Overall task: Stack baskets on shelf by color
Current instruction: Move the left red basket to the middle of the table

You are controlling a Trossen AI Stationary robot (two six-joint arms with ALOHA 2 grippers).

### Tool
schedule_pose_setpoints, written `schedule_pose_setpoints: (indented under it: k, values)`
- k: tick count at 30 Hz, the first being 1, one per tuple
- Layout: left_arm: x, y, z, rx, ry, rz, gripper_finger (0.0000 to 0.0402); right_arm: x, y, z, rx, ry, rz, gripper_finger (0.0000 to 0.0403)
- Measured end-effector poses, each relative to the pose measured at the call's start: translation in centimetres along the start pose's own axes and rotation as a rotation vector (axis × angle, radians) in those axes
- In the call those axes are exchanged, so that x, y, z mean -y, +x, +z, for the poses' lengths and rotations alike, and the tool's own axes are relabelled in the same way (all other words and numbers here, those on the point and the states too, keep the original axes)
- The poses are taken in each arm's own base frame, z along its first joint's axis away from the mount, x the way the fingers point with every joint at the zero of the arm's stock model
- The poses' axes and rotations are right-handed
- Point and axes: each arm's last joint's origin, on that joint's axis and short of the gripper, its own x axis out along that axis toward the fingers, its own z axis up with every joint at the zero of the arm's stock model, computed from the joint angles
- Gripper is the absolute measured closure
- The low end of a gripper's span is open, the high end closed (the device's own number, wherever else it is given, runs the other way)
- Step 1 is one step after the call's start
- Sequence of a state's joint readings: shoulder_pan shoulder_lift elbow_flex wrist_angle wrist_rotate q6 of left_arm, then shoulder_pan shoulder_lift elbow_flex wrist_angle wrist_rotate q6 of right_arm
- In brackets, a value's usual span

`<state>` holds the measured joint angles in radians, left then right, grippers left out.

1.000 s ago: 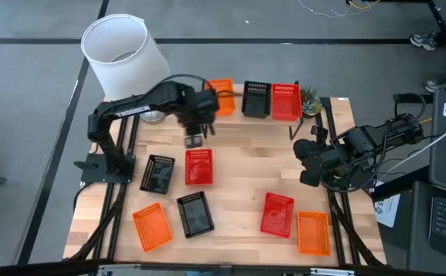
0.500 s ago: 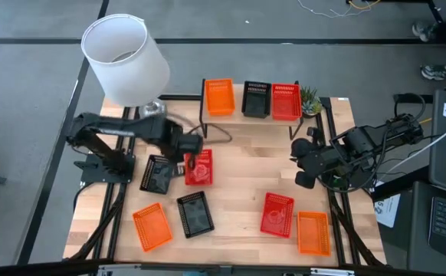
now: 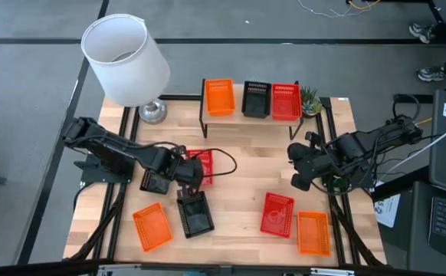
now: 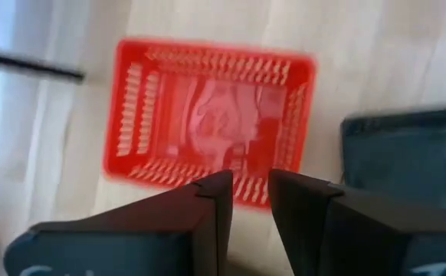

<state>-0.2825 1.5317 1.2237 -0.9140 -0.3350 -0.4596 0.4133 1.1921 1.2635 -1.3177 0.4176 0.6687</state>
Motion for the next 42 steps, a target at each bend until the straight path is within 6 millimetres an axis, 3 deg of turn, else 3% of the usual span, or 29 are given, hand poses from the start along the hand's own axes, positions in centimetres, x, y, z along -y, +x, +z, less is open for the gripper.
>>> schedule_pose_setpoints:
  k: [11, 23, 27, 30, 37, 42]
  values:
    - [-1.1, 0.6, 0.3, -0.016, -0.009, 0.024, 0.0324, -0.5, 1.2, -0.6, -0.065, 0.109, 0.051, 0.0341]
    - [-2.5, 3.5, -1.1, -0.106, -0.043, 0.033, 0.0324, -0.9, 1.1, -0.9, -0.167, 0.115, 0.174, 0.0341]
    - [-3.2, 4.4, -0.6, -0.06, -0.075, 0.029, 0.0324, -0.9, 1.1, -0.9, -0.178, 0.115, 0.186, 0.0341]
    - [-3.8, 5.7, -0.1, -0.064, -0.035, 0.037, 0.0324, -0.9, 1.1, -0.9, -0.178, 0.116, 0.186, 0.0341]
    - [-4.1, 11.2, 0.5, -0.143, 0.036, 0.024, 0.0324, -1.0, 1.1, -1.0, -0.203, 0.159, 0.199, 0.0341]
    - [-3.1, 13.0, 2.8, 0.083, 0.058, -0.112, 0.0324, -1.0, 1.1, -1.0, -0.208, 0.159, 0.203, 0.0341]
